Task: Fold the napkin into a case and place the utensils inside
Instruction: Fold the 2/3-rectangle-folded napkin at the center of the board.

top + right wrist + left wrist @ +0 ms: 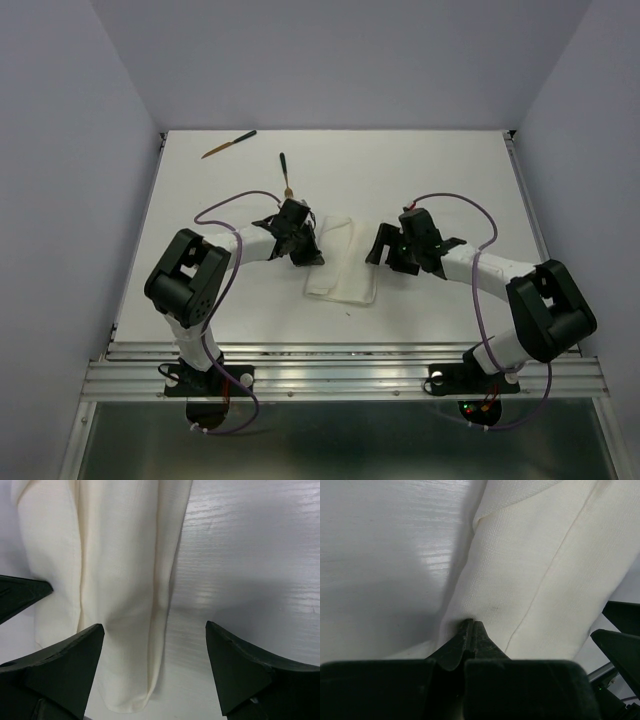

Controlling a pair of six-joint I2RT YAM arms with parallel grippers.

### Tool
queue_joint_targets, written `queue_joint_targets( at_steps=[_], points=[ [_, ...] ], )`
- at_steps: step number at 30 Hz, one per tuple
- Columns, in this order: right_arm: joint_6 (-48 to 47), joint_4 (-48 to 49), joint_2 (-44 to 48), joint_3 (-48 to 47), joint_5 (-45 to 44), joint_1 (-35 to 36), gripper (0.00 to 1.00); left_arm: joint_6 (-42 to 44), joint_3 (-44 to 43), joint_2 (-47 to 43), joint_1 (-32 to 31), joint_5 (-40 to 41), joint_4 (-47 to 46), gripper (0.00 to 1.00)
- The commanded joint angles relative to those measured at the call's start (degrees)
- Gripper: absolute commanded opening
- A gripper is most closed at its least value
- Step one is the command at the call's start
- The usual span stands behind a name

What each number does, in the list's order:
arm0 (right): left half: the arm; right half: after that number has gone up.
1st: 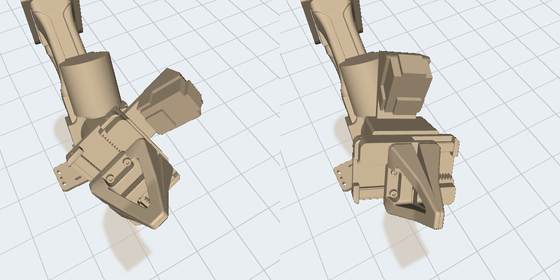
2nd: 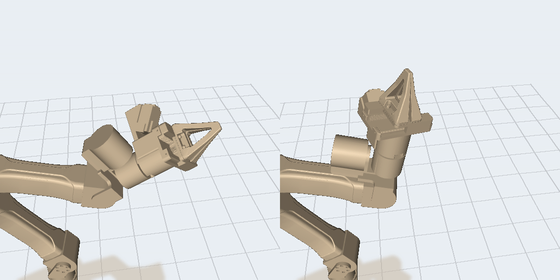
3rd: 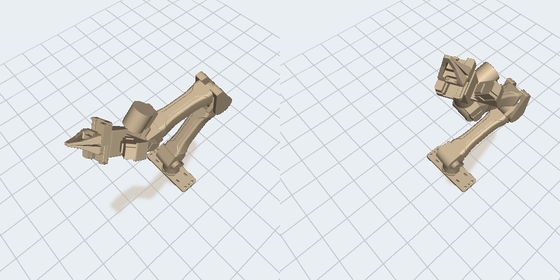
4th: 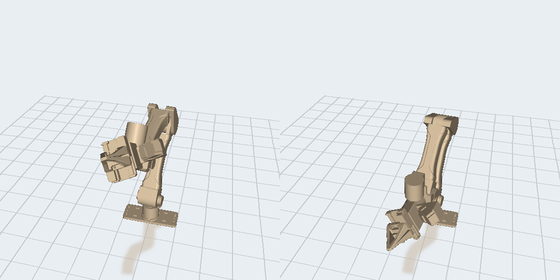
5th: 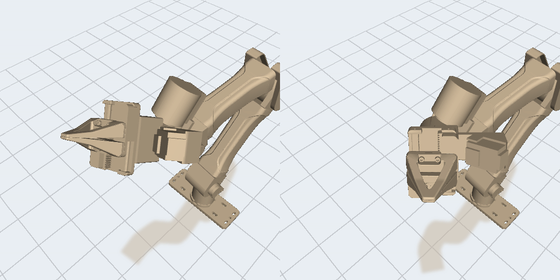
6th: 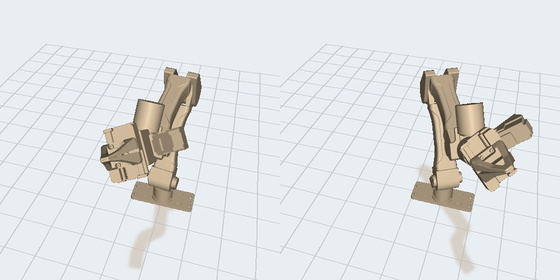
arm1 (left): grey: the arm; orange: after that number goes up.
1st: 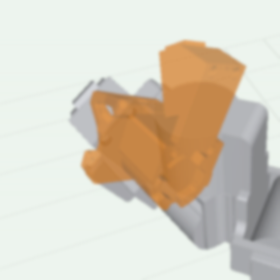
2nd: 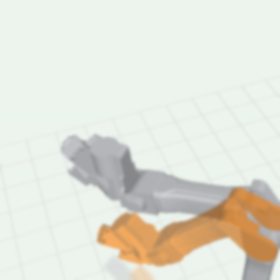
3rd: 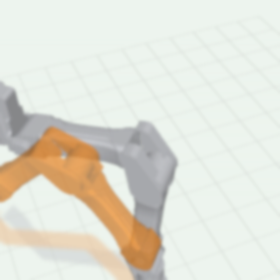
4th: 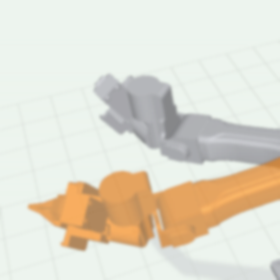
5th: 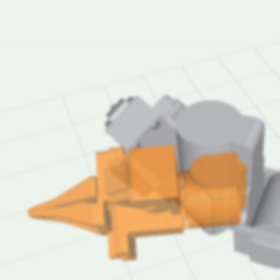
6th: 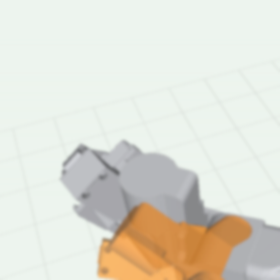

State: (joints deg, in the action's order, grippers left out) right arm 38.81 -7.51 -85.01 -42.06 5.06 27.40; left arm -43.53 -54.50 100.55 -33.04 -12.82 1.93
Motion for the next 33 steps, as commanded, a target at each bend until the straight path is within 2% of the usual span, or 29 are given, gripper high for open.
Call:
queue_joint_targets(
  at_steps=[1, 6, 7, 9, 17, 19, 23, 26, 33],
  points=[
    [-1.4, 2.1, 2.6, 1.0, 3.5, -0.3, 0.91, 0.9, -1.8, 0.9, -0.4, 1.1, 1.1, 0.0],
    [-2.4, 5.3, 0.2, 1.9, 9.0, -0.3, 0.88, 1.0, -1.9, 1.1, -0.4, 1.2, 1.1, 0.0],
    [-2.3, 5.8, -0.4, 2.1, 9.8, -0.3, 0.82, 1.0, -1.9, 1.2, -0.4, 1.2, 1.1, 0.0],
    [-2.1, 6.1, -1.8, 2.3, 10.3, -0.3, 0.77, 1.2, -2.1, 1.4, -0.4, 1.1, 1.1, 0.0],
    [-0.5, 6.8, -6.2, 4.3, 5.7, -0.3, 0.53, 1.0, -2.5, 1.8, -0.5, 1.1, 1.4, 0.0],
    [0.5, 6.8, -6.7, 4.6, 4.6, -0.3, 0.44, 1.0, -2.5, 1.8, -0.5, 1.1, 1.5, 0.0],
    [0.9, 6.8, -6.6, 4.7, 4.3, -0.3, 0.35, 1.1, -2.7, 1.8, -0.5, 1.2, 1.8, 0.0],
    [0.6, 5.8, -6.0, 4.0, 2.6, -0.3, 0.36, 1.3, -3.1, 2.0, -0.5, 1.4, 1.9, 0.0],
    [0.8, 0.7, -2.4, 3.7, -3.6, -0.3, 0.47, 1.2, -3.9, 1.9, -0.5, 1.9, 2.7, 0.0]
  ],
)
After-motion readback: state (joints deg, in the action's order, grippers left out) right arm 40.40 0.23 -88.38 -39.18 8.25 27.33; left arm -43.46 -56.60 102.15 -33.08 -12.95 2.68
